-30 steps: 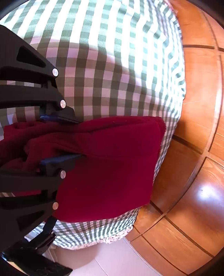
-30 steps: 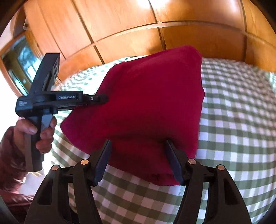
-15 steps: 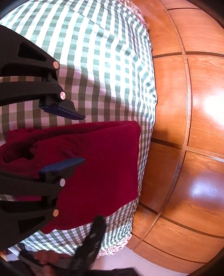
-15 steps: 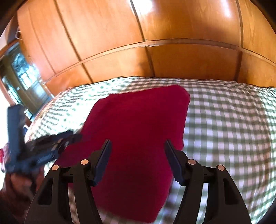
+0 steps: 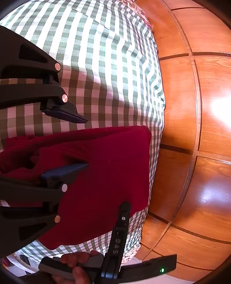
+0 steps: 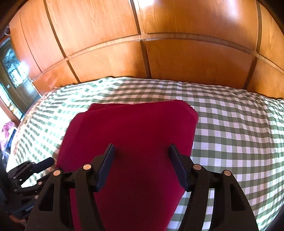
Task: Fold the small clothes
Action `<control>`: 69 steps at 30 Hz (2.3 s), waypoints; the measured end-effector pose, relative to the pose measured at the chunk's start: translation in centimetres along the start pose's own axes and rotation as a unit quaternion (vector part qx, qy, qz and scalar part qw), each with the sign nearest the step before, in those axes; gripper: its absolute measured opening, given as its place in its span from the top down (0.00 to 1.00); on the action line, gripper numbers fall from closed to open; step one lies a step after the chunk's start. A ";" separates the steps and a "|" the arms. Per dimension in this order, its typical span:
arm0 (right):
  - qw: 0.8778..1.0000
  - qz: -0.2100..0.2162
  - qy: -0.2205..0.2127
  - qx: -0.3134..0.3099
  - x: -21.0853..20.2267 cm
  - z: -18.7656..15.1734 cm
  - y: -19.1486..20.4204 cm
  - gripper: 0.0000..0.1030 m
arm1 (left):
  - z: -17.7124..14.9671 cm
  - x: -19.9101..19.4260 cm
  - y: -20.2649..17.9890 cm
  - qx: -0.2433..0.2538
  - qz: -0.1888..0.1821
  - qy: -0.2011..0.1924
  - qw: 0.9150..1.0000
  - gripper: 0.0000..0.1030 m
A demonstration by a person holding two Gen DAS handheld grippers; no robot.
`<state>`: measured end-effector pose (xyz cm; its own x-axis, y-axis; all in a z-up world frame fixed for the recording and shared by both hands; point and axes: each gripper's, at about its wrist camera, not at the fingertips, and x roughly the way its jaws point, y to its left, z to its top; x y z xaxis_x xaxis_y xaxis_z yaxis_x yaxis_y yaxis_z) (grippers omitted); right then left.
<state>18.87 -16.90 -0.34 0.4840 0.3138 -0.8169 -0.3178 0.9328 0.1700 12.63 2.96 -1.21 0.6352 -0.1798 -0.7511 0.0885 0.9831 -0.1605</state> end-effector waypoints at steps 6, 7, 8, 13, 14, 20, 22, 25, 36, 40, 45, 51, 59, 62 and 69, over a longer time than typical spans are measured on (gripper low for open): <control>0.999 -0.016 0.034 0.012 3.9 0.1 -1.0 0.39 | -0.2 0.6 0.0 -0.005 -0.001 0.007 1.000 0.55; 0.999 -0.015 0.036 0.016 4.2 0.2 -1.2 0.39 | -0.2 0.6 0.1 -0.006 -0.001 0.007 1.000 0.55; 0.999 -0.010 0.036 0.023 4.2 0.2 -1.5 0.39 | -0.2 0.6 0.0 -0.006 0.000 0.006 1.000 0.55; 0.998 0.022 0.014 0.061 2.3 -0.1 -2.9 0.39 | -0.3 0.0 -0.1 -0.004 0.004 0.001 1.000 0.52; 0.997 0.029 0.011 0.072 2.0 -0.2 -3.2 0.38 | -0.4 -0.1 -0.1 -0.004 0.006 -0.001 1.000 0.49; 0.989 0.062 0.010 0.131 1.5 -1.0 -5.5 0.38 | -0.7 -0.4 0.1 -0.004 0.010 -0.003 1.000 0.47; 0.990 0.056 0.015 0.126 2.1 -0.6 -5.2 0.38 | -0.9 0.0 0.3 -0.004 0.011 0.003 1.000 0.47; 0.995 0.010 0.039 0.091 4.0 -0.1 -3.7 0.42 | -1.4 1.2 1.3 -0.022 0.004 0.011 1.000 0.39; 0.975 0.129 0.010 0.181 -0.3 -3.4 -7.9 0.30 | -0.9 0.2 4.7 -0.109 -0.132 0.022 0.985 0.31; 0.964 0.173 0.025 0.201 -1.5 -7.0 -8.8 0.27 | -0.9 0.9 5.0 -0.130 -0.177 0.038 0.975 0.27; 0.945 0.233 0.036 0.227 -0.7 -9.8 -8.5 0.26 | -1.6 2.9 4.0 -0.132 -0.194 0.074 0.969 0.28; 0.937 0.271 0.048 0.216 1.4 -8.6 -7.3 0.26 | -2.3 4.7 5.2 -0.175 -0.244 0.084 0.950 0.34; 0.948 0.255 0.058 0.180 2.2 -7.7 -4.9 0.37 | -3.2 4.8 5.0 -0.184 -0.295 0.069 0.935 0.66; 0.954 0.244 0.047 0.165 0.6 -7.8 -4.1 0.50 | -3.1 4.1 4.5 -0.175 -0.299 0.060 0.936 0.68; 0.967 0.212 -0.013 0.143 -6.3 -8.5 -4.1 0.55 | -1.3 1.8 -0.7 -0.110 -0.333 0.049 0.935 0.69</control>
<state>10.17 -24.23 -0.62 0.3818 0.6791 -0.6270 -0.2548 0.7294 0.6348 12.71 1.86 -3.32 0.4210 -0.7623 -0.4915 0.2728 0.6232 -0.7329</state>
